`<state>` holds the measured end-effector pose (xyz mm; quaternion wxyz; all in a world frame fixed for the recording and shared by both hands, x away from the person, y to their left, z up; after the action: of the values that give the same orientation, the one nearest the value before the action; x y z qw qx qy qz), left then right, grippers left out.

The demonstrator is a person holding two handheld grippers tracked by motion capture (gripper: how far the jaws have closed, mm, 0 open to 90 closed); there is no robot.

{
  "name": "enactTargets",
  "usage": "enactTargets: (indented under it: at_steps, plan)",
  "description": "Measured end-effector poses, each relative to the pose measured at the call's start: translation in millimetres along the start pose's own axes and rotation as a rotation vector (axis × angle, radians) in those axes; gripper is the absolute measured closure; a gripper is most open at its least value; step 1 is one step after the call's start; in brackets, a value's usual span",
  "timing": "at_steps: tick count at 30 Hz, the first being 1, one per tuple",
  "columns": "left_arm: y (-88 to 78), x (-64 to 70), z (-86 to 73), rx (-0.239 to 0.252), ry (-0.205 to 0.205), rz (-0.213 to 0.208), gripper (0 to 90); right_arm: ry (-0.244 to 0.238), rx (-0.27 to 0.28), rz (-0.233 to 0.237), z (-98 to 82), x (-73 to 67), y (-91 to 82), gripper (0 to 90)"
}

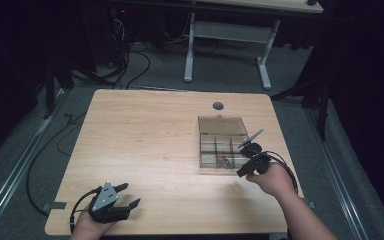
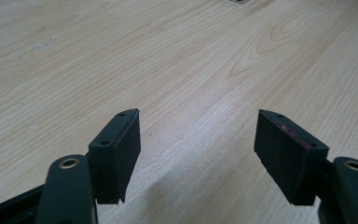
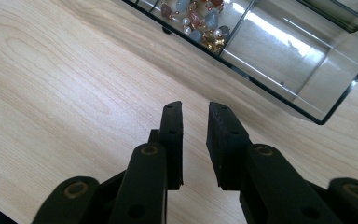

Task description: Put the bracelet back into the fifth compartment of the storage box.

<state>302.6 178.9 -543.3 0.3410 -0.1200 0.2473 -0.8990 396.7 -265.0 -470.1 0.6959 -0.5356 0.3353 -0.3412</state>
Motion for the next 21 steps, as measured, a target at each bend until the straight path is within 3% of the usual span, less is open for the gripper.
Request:
enactTargets:
  at_steps: [6,21]
  plan:
    - [0.2,0.0,0.0,0.001,-0.001,0.001,31.9,-0.005,0.06,0.014,-11.7,-2.3,6.9,74.1]
    - [-0.2,-1.2,0.0,0.004,-0.012,0.001,31.8,-0.048,0.245,-0.015,-33.7,-16.4,29.2,68.2]
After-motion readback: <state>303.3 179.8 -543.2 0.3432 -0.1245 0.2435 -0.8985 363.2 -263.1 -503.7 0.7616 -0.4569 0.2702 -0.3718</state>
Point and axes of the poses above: each handheld gripper's, and its own axes: y roughly forward along the jaws, z roughly out of its top, x roughly to its right, the point moved 2 cm from there along y, roughly forward along the jaws, and after that the axes turned 5 degrees about -y, right-handed, at the moved point
